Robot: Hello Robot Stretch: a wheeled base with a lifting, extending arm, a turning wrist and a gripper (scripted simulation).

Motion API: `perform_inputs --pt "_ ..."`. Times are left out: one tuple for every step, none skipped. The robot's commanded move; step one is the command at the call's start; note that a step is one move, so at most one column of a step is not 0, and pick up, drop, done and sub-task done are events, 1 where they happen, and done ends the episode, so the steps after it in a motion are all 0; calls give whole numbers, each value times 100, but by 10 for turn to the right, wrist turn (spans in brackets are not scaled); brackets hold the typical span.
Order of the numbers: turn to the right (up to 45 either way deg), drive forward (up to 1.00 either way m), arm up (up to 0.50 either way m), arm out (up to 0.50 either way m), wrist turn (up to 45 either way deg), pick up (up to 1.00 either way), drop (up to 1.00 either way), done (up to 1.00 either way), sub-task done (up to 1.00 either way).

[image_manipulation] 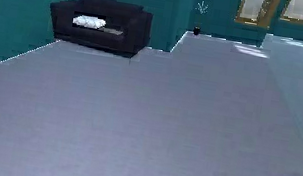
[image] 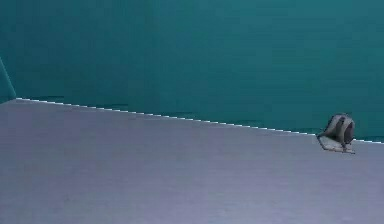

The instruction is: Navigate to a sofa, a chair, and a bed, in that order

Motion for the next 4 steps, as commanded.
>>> perform_inputs --pt "-330 0 0 0 0 0 0 0 0" --pt "0 100 0 0 0 0 0 0 0" --pt "-30 0 0 0 0 0 0 0 0" --pt "0 50 0 0 0 0 0 0 0"
